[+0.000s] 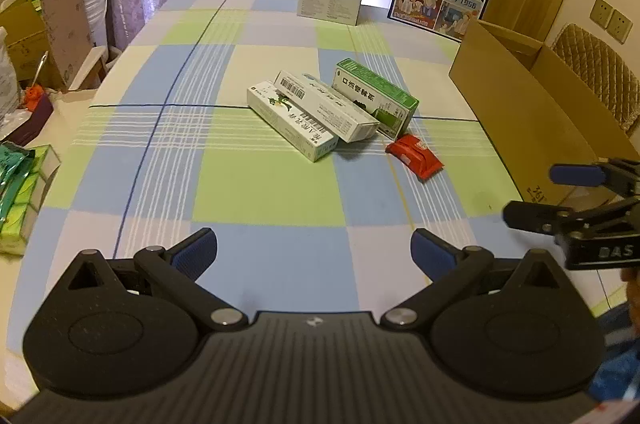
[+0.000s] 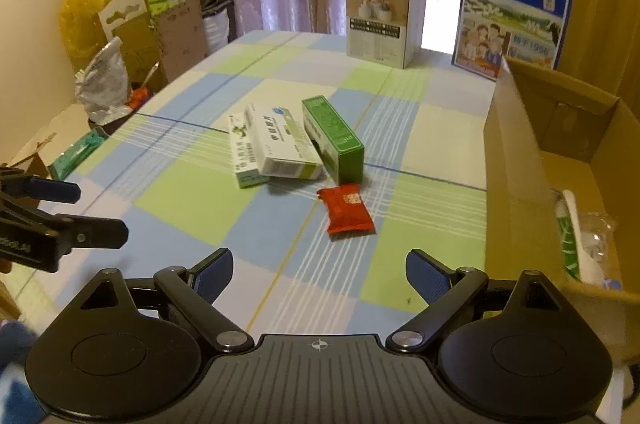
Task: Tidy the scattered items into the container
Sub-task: 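Move the right tool down to the red packet and close on it, then close the left tool on the white cream box while the right tool holds the red packet, then lift the cream box with the left tool while the right tool lifts the red packet, then carry the cream box with the left tool while the right tool carries the packet into the cardboard box, then open the left tool to drop the cream box while the right tool releases the packet inside, then withdraw both open tools from the cardboard box back over the table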
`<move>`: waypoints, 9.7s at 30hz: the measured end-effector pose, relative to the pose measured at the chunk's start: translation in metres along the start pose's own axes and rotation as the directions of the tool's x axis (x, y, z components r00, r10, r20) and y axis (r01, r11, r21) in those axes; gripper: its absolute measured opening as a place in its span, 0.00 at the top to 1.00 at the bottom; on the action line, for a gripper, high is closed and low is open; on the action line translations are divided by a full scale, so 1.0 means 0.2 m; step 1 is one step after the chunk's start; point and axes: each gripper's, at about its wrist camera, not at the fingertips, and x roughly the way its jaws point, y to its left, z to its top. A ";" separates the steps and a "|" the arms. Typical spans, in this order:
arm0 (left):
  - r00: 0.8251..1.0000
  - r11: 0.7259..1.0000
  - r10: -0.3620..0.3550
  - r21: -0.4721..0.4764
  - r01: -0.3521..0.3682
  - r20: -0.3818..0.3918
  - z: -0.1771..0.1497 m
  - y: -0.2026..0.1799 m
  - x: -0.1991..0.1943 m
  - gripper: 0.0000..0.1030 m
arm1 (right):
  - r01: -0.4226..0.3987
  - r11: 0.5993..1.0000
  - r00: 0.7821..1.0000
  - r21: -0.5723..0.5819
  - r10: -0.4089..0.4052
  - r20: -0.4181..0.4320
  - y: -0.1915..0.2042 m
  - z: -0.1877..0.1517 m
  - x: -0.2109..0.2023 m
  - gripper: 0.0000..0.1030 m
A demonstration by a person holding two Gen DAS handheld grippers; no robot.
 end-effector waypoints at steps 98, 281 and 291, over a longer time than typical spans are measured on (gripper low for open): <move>0.994 0.993 0.091 0.079 -0.086 -0.061 0.10 0.16 0.63 0.48 | -0.010 0.998 0.997 -0.064 0.005 -0.082 -0.08 -0.01 0.58 0.63; 0.993 0.999 0.036 0.035 -0.040 0.112 -0.11 -0.44 -0.32 0.05 | 0.114 0.972 0.985 0.203 -0.137 0.104 -0.15 -0.12 -0.64 0.02; 0.993 0.999 0.047 -0.001 -0.047 0.107 -0.15 -0.36 -0.37 0.05 | 0.079 0.978 0.991 0.191 -0.097 0.086 -0.08 -0.18 -0.60 0.02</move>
